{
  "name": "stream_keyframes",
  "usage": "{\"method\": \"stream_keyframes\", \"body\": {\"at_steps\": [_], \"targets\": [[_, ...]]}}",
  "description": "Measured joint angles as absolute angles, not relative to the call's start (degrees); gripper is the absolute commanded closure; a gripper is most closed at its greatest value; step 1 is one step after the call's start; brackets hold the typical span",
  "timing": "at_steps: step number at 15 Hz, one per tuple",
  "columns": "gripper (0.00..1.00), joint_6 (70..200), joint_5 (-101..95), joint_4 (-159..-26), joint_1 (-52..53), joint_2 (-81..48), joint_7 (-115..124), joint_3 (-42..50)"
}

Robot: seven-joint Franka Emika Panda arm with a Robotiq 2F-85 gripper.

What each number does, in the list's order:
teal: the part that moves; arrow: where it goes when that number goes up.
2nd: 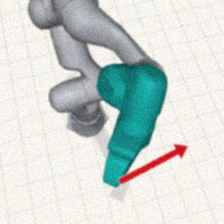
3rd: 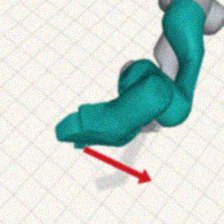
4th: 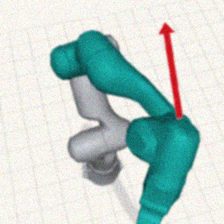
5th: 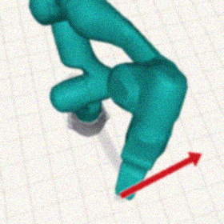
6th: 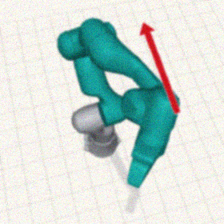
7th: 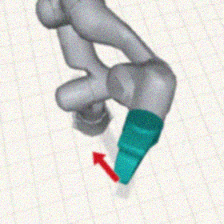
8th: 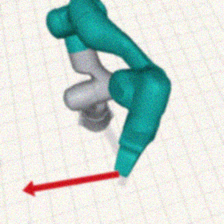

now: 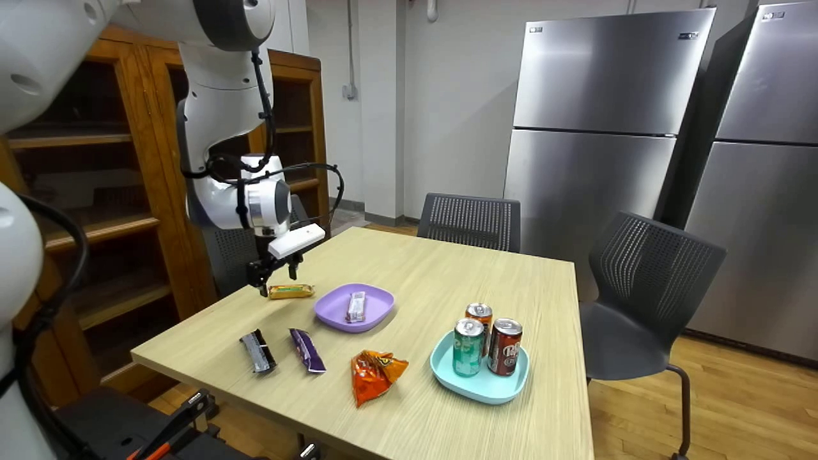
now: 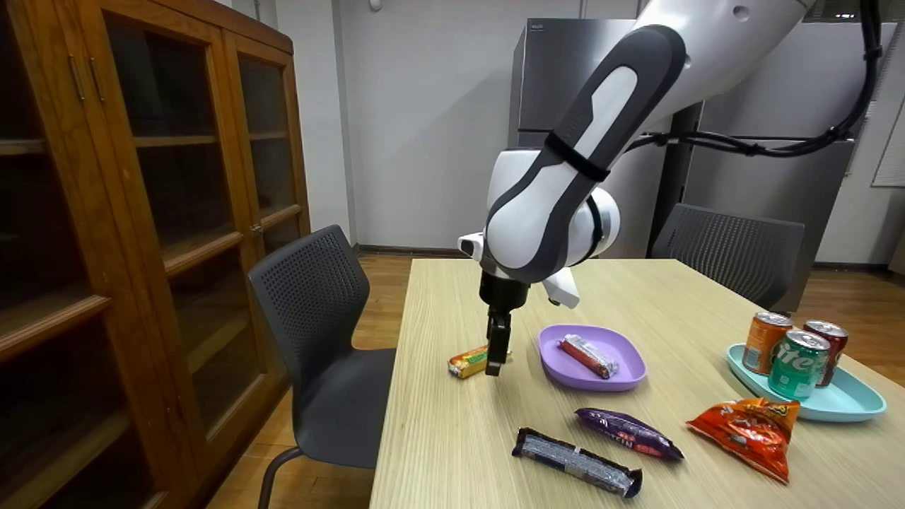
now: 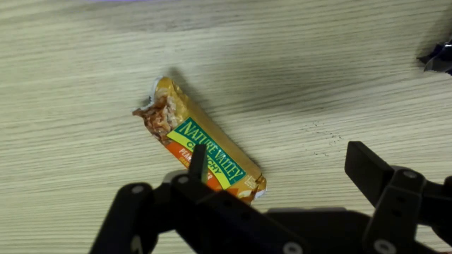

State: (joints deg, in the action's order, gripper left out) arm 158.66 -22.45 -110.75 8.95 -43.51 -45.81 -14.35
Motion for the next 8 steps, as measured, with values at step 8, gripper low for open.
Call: {"method": "stream_keyframes", "body": {"at_steps": [8], "targets": [[0.0, 153.62, -22.47, -99.66, 10.58, -51.05, -53.85, -14.34]]}}
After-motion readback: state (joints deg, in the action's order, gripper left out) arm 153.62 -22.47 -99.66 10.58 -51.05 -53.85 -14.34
